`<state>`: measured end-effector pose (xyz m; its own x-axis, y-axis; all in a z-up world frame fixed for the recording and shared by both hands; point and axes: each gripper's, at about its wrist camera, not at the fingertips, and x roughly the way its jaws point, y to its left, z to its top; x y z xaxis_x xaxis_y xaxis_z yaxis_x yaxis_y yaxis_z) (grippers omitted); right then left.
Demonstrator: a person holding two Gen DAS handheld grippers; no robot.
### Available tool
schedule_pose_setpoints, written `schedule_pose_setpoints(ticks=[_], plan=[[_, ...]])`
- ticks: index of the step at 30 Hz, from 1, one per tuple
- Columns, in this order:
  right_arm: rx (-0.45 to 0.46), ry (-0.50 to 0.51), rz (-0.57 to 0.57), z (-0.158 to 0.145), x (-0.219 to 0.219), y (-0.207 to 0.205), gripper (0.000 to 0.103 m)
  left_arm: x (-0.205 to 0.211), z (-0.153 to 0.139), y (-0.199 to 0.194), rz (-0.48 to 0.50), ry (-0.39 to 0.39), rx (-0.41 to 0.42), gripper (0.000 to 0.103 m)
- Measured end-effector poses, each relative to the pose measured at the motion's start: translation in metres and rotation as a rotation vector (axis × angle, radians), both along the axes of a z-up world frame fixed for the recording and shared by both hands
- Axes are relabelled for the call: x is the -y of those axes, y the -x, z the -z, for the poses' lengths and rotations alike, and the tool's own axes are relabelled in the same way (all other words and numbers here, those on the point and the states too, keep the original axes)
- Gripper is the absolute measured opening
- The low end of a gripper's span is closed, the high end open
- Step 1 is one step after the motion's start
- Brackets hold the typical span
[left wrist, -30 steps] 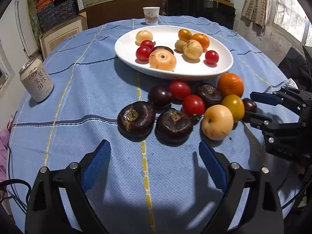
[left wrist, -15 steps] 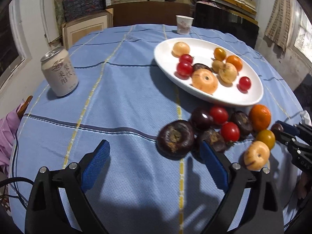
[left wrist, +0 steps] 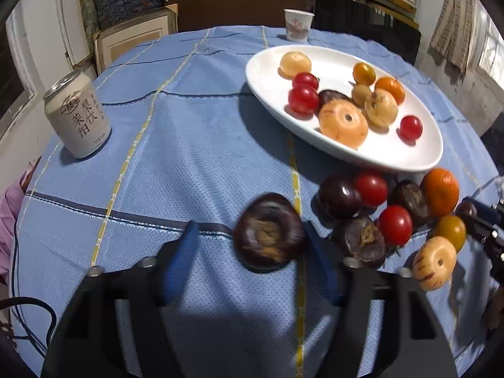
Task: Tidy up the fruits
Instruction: 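Grasp another dark brown fruit with the left tool while the right tool grasps a dark purple plum, then carry the dark brown fruit and purple plum onto the plate and release both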
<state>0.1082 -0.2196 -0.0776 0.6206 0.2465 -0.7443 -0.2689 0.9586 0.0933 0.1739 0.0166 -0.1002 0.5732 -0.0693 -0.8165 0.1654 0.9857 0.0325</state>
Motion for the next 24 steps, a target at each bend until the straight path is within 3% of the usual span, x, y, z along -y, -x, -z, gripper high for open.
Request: schedule_pose_setpoints(ticks=[4, 6, 7, 16, 24], plan=[[0.008, 0.001, 0.0, -0.001, 0.0, 0.001, 0.03, 0.001, -0.001, 0.001, 0.012, 0.008, -0.001, 0.061], [0.009, 0.001, 0.0, -0.001, 0.0, 0.001, 0.03, 0.003, -0.002, 0.003, 0.028, 0.012, 0.008, 0.054], [0.009, -0.001, 0.001, -0.002, 0.0, 0.001, 0.03, 0.005, -0.003, 0.005, 0.037, 0.009, 0.014, 0.044], [0.033, -0.008, 0.006, -0.005, 0.002, 0.004, 0.03, 0.005, -0.016, 0.022, 0.046, 0.03, 0.053, 0.043], [0.076, 0.022, 0.001, -0.017, 0.0, 0.012, 0.03, 0.021, -0.058, 0.047, 0.11, 0.036, 0.146, 0.043]])
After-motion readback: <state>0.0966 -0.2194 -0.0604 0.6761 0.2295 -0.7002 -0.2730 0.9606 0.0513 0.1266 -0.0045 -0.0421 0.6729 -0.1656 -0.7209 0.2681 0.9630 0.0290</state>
